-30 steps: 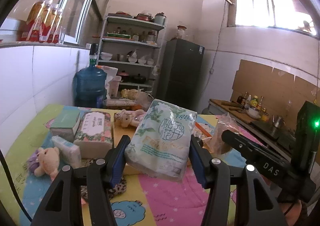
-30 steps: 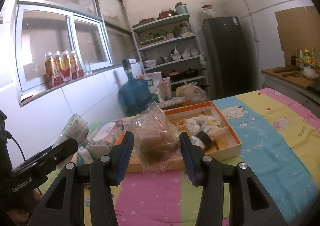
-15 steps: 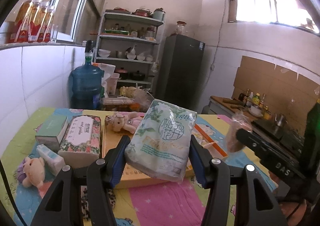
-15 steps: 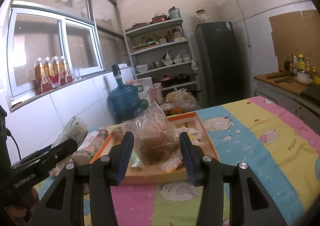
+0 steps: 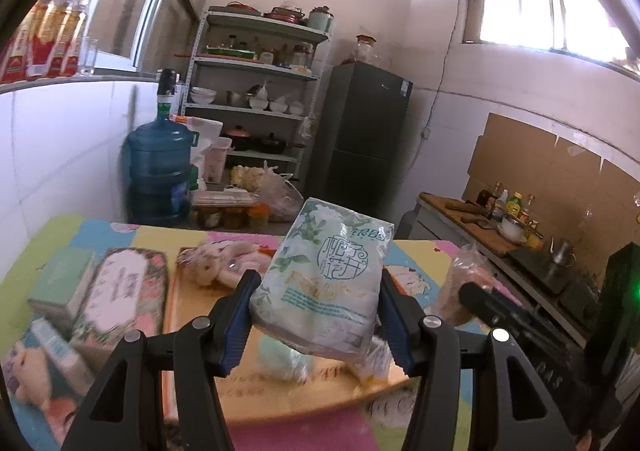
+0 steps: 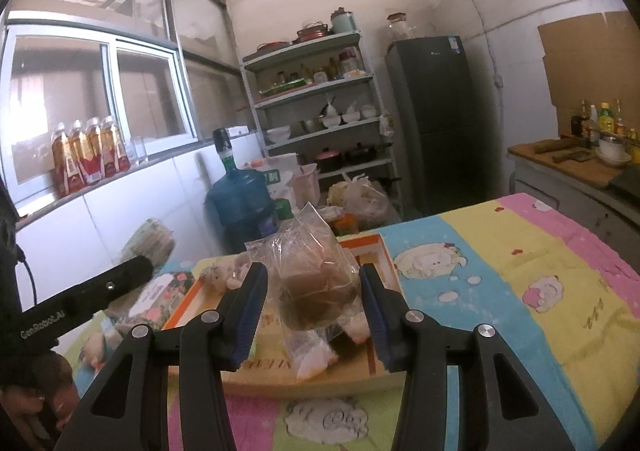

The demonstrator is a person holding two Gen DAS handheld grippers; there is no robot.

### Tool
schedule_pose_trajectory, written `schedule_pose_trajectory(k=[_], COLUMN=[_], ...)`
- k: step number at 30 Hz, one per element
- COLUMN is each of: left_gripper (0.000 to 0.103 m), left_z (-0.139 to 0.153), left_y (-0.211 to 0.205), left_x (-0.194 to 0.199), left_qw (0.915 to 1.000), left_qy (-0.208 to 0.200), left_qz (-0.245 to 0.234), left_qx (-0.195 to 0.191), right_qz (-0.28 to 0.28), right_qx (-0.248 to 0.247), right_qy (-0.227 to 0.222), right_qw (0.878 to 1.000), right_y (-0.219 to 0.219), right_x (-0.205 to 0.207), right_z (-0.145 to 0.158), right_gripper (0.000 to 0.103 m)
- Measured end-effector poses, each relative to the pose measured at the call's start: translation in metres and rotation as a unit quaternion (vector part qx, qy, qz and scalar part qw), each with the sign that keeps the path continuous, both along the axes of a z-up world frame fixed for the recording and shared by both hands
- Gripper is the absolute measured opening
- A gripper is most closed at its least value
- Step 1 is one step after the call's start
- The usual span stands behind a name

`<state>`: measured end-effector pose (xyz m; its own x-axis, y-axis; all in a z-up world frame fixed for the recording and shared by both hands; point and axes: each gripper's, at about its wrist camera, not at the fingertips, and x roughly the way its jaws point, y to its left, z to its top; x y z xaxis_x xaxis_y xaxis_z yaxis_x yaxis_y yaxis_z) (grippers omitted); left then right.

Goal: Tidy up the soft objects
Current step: 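Carry the bagged bread and wipes pack over the tray with both tools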

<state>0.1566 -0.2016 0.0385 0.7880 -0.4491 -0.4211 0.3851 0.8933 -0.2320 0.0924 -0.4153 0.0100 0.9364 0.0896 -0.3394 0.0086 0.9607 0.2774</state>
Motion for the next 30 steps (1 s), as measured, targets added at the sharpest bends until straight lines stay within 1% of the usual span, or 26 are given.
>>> schedule_pose_trajectory(k=[2, 6, 9, 14, 19, 20, 24, 27, 30], left_gripper=[0.057, 0.057, 0.057, 0.057, 0.057, 0.057, 0.057, 0.057, 0.057], left_z=[-0.001, -0.008, -0.017, -0.038, -0.063, -0.067, -0.078, -0.079, -0.084], left_y=[-0.006, -0.008, -0.006, 0.002, 0.008, 0.007, -0.004, -0.005, -0.007], left_x=[0.016, 0.047, 0.069, 0.093, 0.108, 0.11, 0.115, 0.116, 0.12], left_qw=[1.0, 0.9988, 0.9979, 0.9958, 0.9938, 0.9934, 0.9914, 0.9908, 0.9878], left_qy=[0.005, 0.016, 0.039, 0.068, 0.099, 0.104, 0.116, 0.122, 0.144], left_qz=[0.006, 0.037, 0.045, 0.057, 0.05, 0.047, 0.037, 0.033, 0.024], left_qx=[0.004, 0.029, 0.027, 0.022, 0.01, 0.013, 0.049, 0.049, 0.055], right_qz=[0.011, 0.043, 0.044, 0.046, 0.047, 0.047, 0.047, 0.05, 0.049], right_qx=[0.009, 0.027, 0.024, 0.015, 0.009, 0.009, 0.013, 0.027, 0.019], right_qy=[0.003, 0.023, 0.037, 0.066, 0.084, 0.086, 0.1, 0.112, 0.118], right_qw=[1.0, 0.998, 0.998, 0.997, 0.995, 0.995, 0.994, 0.992, 0.992], right_y=[-0.001, 0.005, 0.009, 0.017, 0.021, 0.02, 0.021, 0.018, 0.02], right_x=[0.012, 0.04, 0.061, 0.098, 0.11, 0.111, 0.118, 0.124, 0.126], right_z=[-0.001, -0.009, -0.016, -0.03, -0.04, -0.04, -0.047, -0.052, -0.054], right_gripper=[0.049, 0.049, 0.049, 0.049, 0.049, 0.049, 0.049, 0.049, 0.049])
